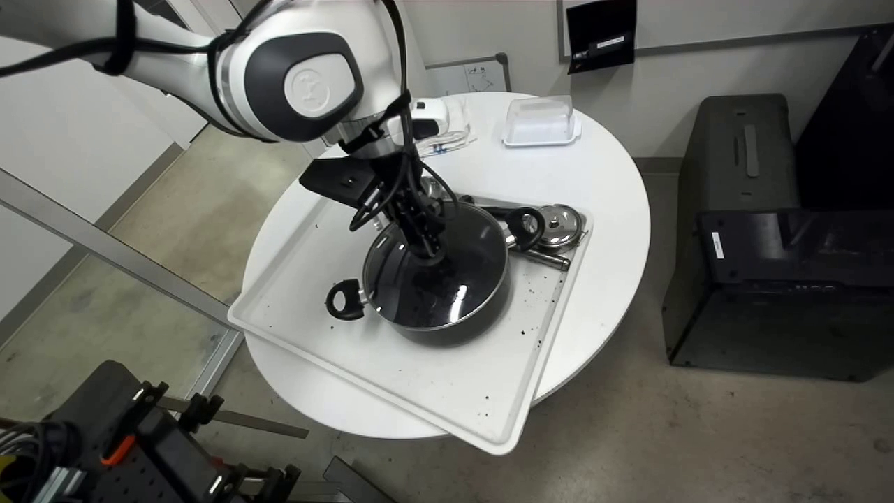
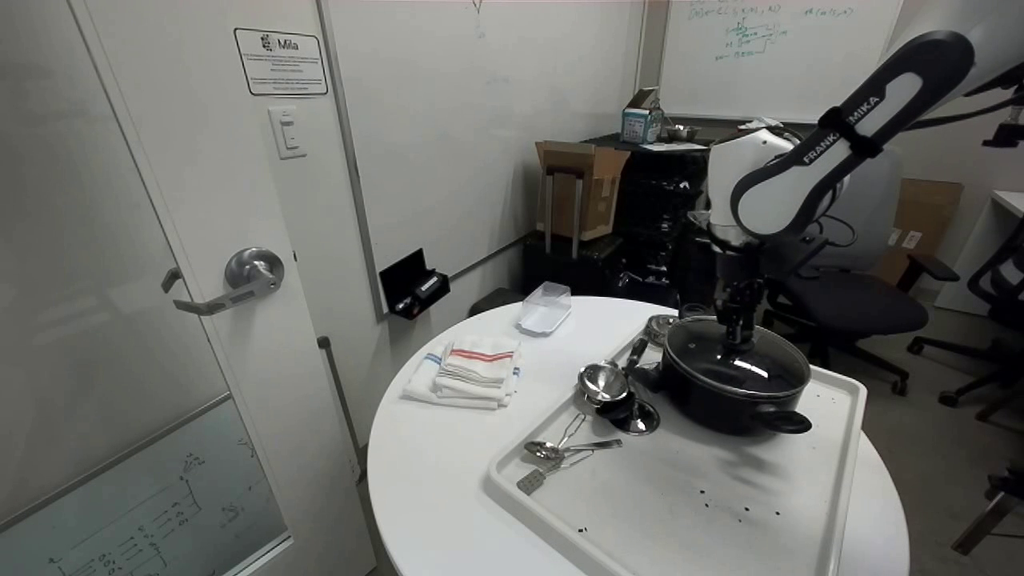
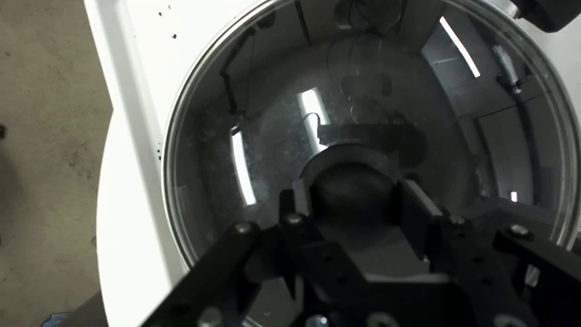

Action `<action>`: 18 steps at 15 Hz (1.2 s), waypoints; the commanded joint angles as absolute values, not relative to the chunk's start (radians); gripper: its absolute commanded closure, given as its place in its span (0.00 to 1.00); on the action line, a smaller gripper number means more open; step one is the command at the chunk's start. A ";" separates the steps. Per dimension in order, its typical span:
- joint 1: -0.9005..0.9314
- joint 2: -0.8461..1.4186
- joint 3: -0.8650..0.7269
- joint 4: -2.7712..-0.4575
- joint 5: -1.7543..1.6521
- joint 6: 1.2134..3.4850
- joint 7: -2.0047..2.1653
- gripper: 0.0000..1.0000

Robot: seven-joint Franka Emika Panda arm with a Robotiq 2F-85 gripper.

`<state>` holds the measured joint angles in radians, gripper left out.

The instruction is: Put the glass lid on the table.

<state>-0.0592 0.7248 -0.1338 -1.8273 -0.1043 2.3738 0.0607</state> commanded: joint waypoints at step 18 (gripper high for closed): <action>0.220 0.507 -0.154 -2.076 -0.450 2.389 0.336 0.76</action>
